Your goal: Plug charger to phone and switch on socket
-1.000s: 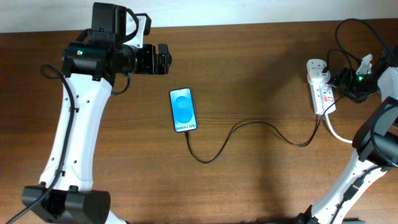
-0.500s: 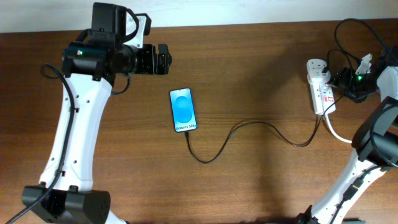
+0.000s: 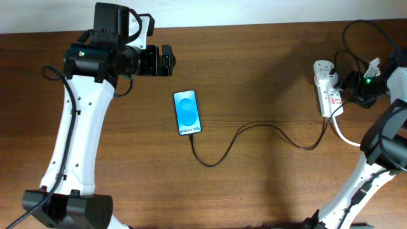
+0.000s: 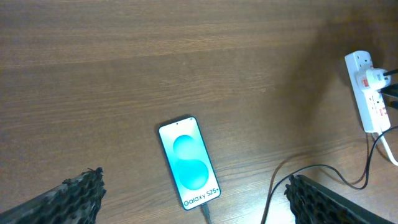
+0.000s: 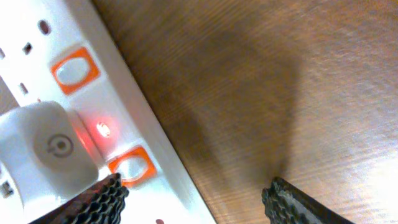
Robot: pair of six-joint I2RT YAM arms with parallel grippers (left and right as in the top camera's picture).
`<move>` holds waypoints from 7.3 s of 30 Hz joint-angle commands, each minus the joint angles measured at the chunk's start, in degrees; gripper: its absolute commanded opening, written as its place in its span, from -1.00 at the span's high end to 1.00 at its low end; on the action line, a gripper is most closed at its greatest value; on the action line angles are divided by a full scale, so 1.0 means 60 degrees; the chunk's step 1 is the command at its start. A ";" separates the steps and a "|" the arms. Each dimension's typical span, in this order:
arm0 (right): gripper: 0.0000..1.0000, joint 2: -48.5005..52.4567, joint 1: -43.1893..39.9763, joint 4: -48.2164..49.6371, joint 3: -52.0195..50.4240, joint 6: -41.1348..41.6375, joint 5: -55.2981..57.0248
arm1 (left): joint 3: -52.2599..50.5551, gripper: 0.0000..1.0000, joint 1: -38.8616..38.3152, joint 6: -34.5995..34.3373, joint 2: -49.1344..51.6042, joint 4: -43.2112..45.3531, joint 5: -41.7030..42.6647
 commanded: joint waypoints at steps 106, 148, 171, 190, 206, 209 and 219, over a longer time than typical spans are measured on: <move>-0.97 -0.9344 0.5610 0.2040 -0.1293 -0.3523 0.1796 | 0.0109 -0.98 0.0029 0.0051 -0.0142 -0.0011 -0.0033; -0.97 -1.9485 0.5045 1.2101 -1.7121 -0.3490 0.1654 | 0.0109 -0.98 0.0029 0.0051 -0.0142 -0.0011 -0.0033; -0.97 -2.2484 0.5045 0.9133 -1.8360 -0.3453 0.1694 | 0.0109 -0.98 0.0029 0.0051 -0.0142 -0.0011 -0.0033; -0.96 -2.2473 0.5045 0.8612 -1.8360 -0.3417 0.1661 | 0.0109 -0.98 0.0029 0.0051 -0.0142 -0.0007 -0.0033; -0.97 -2.2473 0.5045 0.8612 -1.8360 -0.3413 0.1661 | 0.0109 -0.98 0.0029 0.0051 -0.0135 -0.0007 -0.0036; -0.97 -2.2473 0.5045 0.8612 -1.8360 -0.3413 0.1661 | 0.0095 -0.98 0.0033 0.0055 -0.0211 -0.0007 -0.0219; -0.97 -2.2473 0.5045 0.8612 -1.8360 -0.3417 0.1661 | -0.3391 -0.98 0.0288 0.0321 -0.3428 0.2954 -0.2138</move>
